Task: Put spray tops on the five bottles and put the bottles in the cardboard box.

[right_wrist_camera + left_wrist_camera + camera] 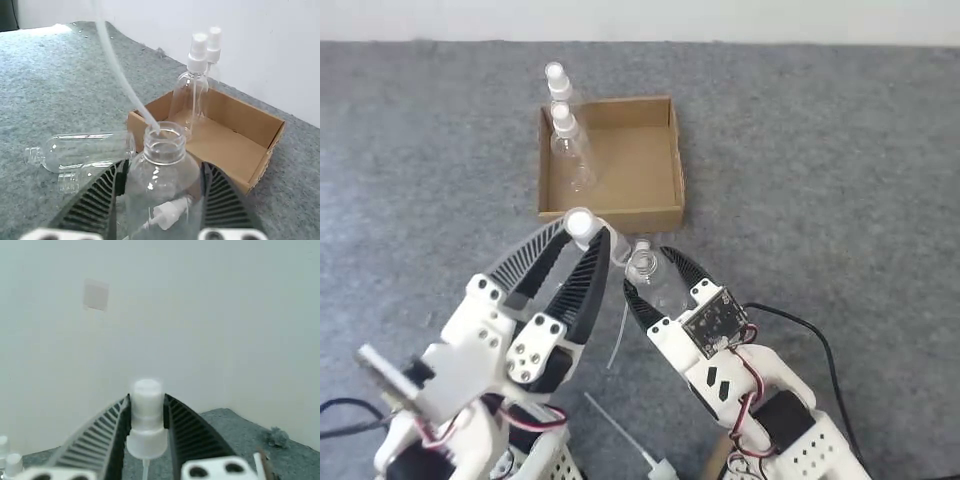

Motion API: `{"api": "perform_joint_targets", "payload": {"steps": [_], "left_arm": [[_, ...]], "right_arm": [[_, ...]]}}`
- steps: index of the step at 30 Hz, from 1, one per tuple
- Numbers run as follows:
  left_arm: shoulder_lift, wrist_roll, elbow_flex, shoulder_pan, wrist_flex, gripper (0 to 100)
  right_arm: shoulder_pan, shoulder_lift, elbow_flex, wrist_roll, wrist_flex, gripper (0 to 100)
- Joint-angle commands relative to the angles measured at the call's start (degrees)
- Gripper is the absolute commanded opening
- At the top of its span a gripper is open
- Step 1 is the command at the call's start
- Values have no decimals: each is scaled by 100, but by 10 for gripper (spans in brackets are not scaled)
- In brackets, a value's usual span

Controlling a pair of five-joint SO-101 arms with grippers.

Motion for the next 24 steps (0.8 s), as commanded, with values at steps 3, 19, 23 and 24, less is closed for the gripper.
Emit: {"api": "perform_joint_targets", "payload": {"steps": [3,19,23,24], "left_arm": [[18,-44,163,132,-70,12],[18,-220,426,325,-176,12],[18,-220,664,334,-229,12],[18,-220,743,334,-290,12]], "right_arm": [[-13,-92,105,62,-180,76],[-31,-92,105,659,-154,76],[-31,-92,105,659,-171,76],[-31,-92,105,659,-171,76]]}}
